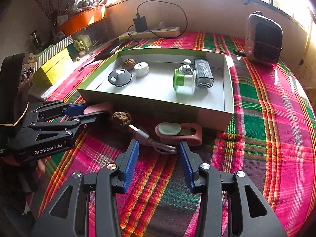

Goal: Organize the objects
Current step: 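Reach the left gripper to the pink scoop while the right gripper reaches the white cable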

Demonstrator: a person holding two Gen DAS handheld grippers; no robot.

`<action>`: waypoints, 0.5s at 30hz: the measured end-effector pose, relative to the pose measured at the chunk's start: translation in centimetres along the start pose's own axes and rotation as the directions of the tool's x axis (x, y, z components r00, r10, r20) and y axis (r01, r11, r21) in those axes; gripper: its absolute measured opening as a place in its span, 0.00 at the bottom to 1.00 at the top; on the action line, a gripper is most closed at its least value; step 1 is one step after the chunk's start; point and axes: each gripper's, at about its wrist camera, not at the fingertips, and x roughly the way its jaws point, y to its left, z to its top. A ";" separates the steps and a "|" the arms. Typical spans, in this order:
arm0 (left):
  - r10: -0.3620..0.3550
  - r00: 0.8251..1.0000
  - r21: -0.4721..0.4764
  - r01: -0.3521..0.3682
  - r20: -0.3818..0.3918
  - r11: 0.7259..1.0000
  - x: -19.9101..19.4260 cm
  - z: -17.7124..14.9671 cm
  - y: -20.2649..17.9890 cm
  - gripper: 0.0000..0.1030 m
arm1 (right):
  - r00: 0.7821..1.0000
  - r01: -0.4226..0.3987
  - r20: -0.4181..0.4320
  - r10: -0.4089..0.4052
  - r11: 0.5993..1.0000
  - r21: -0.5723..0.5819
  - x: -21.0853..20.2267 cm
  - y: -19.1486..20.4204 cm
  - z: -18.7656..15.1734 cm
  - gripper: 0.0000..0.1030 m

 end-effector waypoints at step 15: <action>-0.013 1.000 0.019 0.013 -0.003 1.000 0.0 0.0 0.1 0.32 | 0.997 -0.048 -0.064 0.038 0.986 -0.163 -0.2 3.4 -0.9 0.42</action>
